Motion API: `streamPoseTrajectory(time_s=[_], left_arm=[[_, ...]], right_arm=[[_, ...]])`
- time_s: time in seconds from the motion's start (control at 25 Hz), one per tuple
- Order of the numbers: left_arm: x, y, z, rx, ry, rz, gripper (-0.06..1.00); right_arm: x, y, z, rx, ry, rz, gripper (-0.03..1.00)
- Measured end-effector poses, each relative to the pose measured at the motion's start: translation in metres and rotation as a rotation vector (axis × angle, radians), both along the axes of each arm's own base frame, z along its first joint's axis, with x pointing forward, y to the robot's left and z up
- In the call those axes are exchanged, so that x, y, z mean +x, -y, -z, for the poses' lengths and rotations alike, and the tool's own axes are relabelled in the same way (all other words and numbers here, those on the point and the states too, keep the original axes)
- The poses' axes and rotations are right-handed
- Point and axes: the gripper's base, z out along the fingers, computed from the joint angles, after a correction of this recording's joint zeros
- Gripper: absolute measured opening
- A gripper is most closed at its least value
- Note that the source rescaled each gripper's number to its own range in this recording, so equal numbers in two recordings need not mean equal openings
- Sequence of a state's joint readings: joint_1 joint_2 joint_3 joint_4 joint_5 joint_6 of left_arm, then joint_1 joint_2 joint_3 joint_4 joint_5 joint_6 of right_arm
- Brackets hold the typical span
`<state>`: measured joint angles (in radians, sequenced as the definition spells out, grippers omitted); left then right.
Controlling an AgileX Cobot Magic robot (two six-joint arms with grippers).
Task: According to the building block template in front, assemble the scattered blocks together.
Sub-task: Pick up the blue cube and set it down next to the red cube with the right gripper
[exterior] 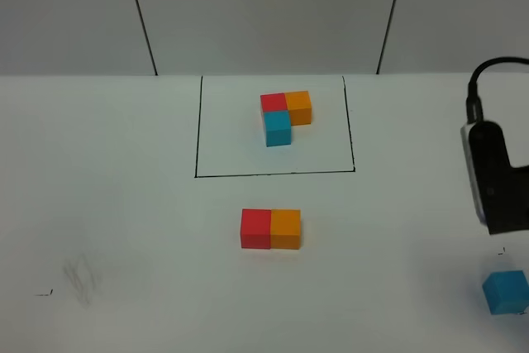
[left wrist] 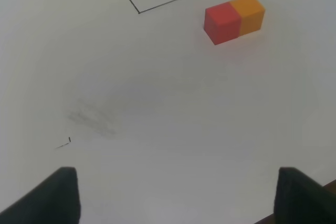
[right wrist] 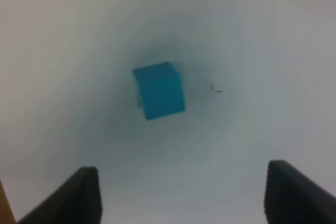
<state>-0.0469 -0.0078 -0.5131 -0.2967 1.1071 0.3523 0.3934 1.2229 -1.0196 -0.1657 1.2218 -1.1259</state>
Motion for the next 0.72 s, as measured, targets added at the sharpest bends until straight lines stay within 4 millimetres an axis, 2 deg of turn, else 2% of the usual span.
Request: streamPoseTrajectory(time_s=[0.12, 0.2, 0.36, 0.48, 0.64, 0.72], left_arm=[[0.0, 0.0, 0.0, 0.0, 0.0, 0.0, 0.85], [0.0, 0.0, 0.0, 0.003, 0.0, -0.002, 0.85], [0.0, -0.001, 0.0, 0.009, 0.0, -0.006, 0.85], [0.0, -0.001, 0.0, 0.009, 0.0, -0.006, 0.85], [0.0, -0.001, 0.0, 0.009, 0.0, -0.006, 0.85], [0.0, -0.001, 0.0, 0.009, 0.0, -0.006, 0.85]], right_arm=[[-0.003, 0.001, 0.01, -0.022, -0.039, -0.064, 0.32], [-0.005, 0.0, 0.013, -0.013, -0.059, -0.065, 0.28], [-0.007, -0.003, 0.014, 0.027, -0.07, -0.023, 0.28], [-0.007, -0.004, 0.015, 0.043, -0.075, -0.016, 0.39], [-0.006, -0.001, 0.014, 0.01, -0.064, -0.037, 0.65], [-0.006, 0.001, 0.016, -0.03, -0.06, -0.068, 0.75]])
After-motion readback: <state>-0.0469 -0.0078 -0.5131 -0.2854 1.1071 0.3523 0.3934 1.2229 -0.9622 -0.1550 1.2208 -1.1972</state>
